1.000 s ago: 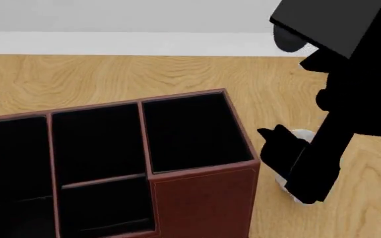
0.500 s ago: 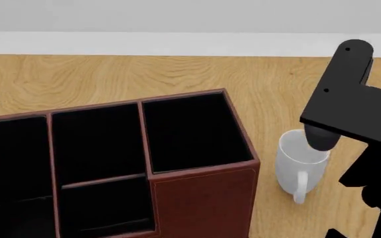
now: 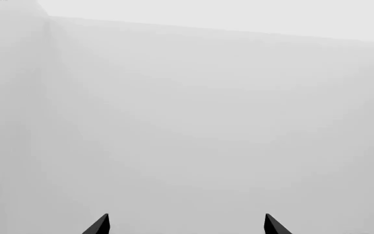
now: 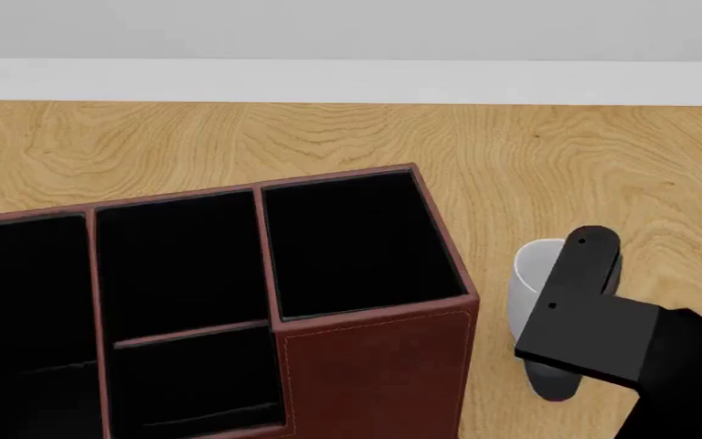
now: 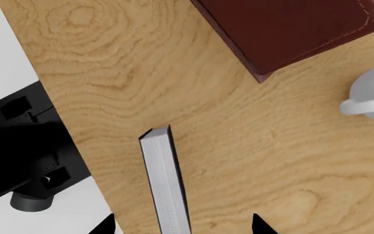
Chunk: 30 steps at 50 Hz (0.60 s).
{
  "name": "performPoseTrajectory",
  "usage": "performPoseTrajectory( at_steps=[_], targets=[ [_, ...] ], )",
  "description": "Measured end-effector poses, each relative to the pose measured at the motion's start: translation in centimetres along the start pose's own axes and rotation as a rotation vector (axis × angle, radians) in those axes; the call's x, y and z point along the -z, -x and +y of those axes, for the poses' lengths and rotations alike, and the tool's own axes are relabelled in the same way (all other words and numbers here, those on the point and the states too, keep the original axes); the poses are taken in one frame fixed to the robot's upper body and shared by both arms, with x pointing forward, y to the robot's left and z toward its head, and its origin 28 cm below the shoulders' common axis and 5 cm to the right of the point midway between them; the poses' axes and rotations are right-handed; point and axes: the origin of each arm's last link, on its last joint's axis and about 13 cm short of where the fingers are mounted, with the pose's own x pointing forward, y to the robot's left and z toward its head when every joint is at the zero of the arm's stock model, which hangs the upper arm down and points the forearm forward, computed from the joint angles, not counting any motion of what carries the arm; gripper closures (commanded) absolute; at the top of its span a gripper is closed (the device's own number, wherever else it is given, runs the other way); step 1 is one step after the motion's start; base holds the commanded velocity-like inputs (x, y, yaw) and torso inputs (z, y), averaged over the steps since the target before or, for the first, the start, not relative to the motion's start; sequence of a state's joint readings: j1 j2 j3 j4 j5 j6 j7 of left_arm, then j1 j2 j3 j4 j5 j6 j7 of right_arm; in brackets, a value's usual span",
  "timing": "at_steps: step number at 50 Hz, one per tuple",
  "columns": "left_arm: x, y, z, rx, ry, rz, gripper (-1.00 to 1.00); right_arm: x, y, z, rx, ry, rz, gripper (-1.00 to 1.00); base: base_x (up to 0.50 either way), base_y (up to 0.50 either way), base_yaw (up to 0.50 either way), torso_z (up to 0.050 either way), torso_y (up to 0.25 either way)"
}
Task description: Pick up the book and place it in the right compartment of the caddy.
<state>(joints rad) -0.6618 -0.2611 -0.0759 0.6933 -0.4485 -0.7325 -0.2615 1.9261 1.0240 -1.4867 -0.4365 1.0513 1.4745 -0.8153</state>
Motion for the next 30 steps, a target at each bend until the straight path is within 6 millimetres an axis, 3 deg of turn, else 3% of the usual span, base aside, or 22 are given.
performPoseTrajectory(
  at_steps=[30],
  targets=[
    [0.2,0.3,0.4,-0.018,-0.005,0.006,-1.00,-0.3,-4.7,-1.0,-0.091,0.073,0.082,-1.00,0.00,0.00,0.00,0.000,0.000]
  ],
)
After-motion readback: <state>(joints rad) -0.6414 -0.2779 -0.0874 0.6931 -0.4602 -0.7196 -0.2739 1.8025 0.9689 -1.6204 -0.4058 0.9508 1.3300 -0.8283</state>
